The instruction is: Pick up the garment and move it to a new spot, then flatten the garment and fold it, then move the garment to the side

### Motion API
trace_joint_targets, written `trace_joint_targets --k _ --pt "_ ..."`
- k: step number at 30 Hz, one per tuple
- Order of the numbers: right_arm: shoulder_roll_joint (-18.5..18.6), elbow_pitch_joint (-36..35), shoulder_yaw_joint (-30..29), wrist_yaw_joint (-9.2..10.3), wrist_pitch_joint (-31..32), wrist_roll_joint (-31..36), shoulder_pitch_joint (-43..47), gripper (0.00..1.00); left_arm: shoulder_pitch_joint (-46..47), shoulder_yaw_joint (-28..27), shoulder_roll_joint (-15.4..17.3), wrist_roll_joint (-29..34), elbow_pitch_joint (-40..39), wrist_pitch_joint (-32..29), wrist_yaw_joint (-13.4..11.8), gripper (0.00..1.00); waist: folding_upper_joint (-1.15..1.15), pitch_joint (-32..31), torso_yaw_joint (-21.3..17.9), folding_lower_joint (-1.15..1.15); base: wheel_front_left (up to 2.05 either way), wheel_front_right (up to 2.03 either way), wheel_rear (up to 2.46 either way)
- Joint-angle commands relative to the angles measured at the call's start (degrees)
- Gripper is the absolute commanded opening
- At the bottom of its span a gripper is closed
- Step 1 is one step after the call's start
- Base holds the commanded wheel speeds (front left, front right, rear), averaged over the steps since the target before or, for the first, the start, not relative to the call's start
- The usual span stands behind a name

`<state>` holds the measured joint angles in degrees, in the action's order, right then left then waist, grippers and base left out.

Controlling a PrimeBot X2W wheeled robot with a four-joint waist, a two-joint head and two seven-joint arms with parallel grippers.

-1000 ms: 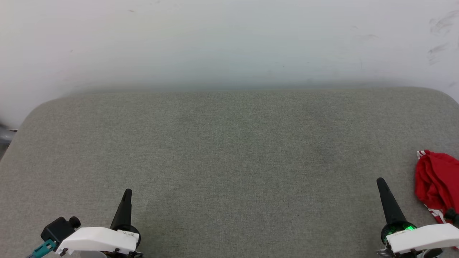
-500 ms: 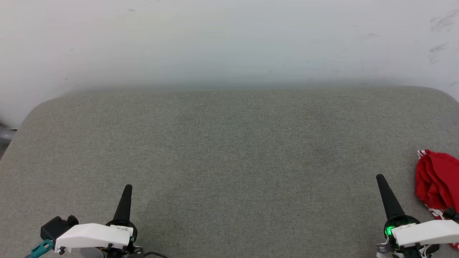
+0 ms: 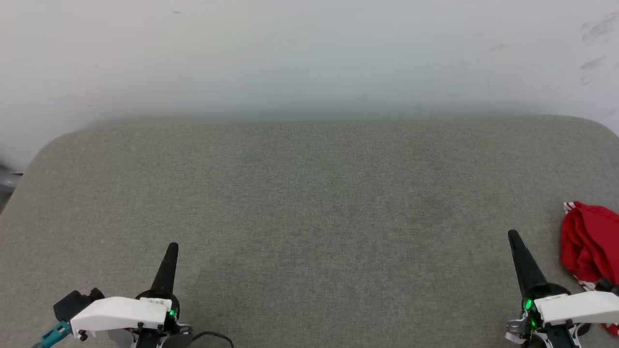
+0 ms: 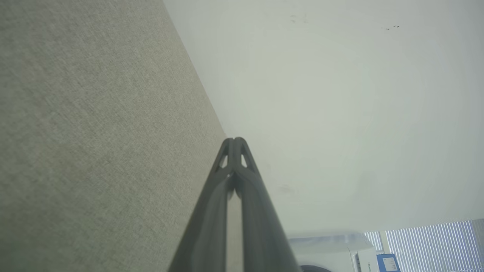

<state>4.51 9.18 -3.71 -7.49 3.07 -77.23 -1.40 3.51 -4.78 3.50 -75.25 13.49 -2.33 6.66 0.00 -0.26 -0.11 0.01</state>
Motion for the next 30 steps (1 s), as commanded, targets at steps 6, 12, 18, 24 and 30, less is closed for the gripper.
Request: trace_joint_targets --k 6,12,18,24,30 --pt "0.2 0.7 -0.2 0.0 0.3 -3.5 -1.8 0.0 1.4 -0.5 -0.1 -3.5 0.0 -0.8 0.5 0.0 0.0 0.1 0.0 0.0 0.0 0.0 0.0" --pt "0.2 1.5 -0.3 0.0 0.7 -6.2 -2.6 0.0 1.8 -0.8 -0.2 -6.2 0.1 -1.6 0.6 0.0 0.0 0.1 0.0 0.0 0.0 0.0 0.0" --pt "0.1 2.4 -0.4 0.0 0.9 -8.9 -3.1 0.0 2.0 -1.0 -0.3 -8.9 0.3 -2.3 0.7 0.0 0.0 0.2 0.1 0.0 0.0 0.0 0.0" --pt "0.0 3.2 -0.5 0.0 1.2 -11.3 -3.7 0.0 2.4 -1.3 -0.4 -11.4 0.4 -2.9 0.8 0.0 0.0 0.3 0.1 0.0 0.0 0.0 0.0" --pt "-0.1 3.9 -0.7 0.01 1.5 -13.7 -4.3 0.0 2.7 -1.6 -0.5 -13.9 0.5 -3.6 0.8 0.0 0.0 0.3 0.1 0.0 0.0 0.0 0.0"
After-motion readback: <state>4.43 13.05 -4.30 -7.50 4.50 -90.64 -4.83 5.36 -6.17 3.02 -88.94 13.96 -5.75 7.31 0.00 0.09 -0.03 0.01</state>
